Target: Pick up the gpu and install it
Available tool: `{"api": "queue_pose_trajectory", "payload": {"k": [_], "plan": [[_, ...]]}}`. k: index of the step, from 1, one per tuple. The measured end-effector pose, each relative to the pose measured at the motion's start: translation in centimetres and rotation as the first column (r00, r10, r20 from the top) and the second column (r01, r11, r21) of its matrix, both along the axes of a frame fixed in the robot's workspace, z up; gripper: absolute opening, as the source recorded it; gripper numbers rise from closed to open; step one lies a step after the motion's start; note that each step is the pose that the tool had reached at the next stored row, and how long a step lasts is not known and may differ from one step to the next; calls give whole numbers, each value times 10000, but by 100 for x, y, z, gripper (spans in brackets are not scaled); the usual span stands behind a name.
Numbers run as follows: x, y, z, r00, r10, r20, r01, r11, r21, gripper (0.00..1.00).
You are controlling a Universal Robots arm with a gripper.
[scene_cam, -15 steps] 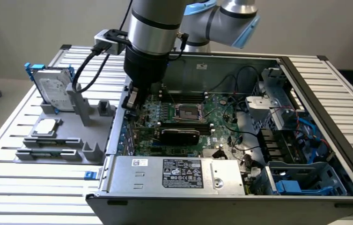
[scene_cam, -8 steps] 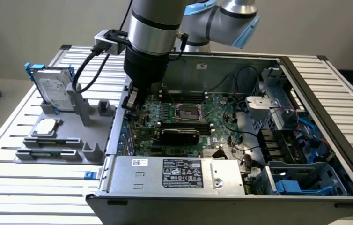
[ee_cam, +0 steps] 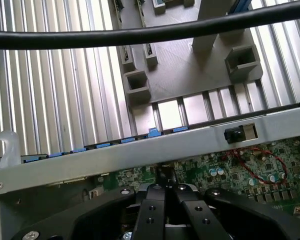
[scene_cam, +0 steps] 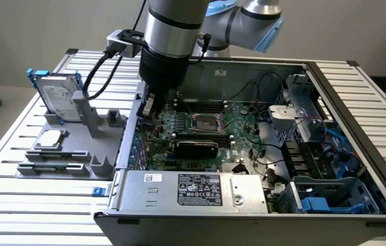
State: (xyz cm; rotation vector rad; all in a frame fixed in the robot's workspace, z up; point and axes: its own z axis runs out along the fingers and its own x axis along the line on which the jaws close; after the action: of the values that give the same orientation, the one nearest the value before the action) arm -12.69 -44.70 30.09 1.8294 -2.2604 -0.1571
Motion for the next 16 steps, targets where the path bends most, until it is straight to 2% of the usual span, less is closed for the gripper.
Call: {"api": "queue_pose_trajectory", "payload": {"k": [3, 5, 7, 9, 10, 11, 13, 16], "plan": [[77, 0, 7, 10000, 43, 0, -43, 10000, 23, 11], [115, -1, 14, 9999, 101, 11, -101, 9999, 67, 11], [137, -2, 21, 9998, 172, 50, -173, 9998, 132, 11], [150, -3, 25, 9996, 255, 138, -258, 9995, 200, 11], [153, -3, 25, 9993, 299, 221, -303, 9993, 223, 11], [156, -4, 26, 9988, 344, 339, -352, 9991, 231, 11], [158, -4, 25, 9968, 428, 675, -445, 9987, 234, 11], [161, -4, 26, 9912, 529, 1217, -559, 9982, 215, 11]]}}
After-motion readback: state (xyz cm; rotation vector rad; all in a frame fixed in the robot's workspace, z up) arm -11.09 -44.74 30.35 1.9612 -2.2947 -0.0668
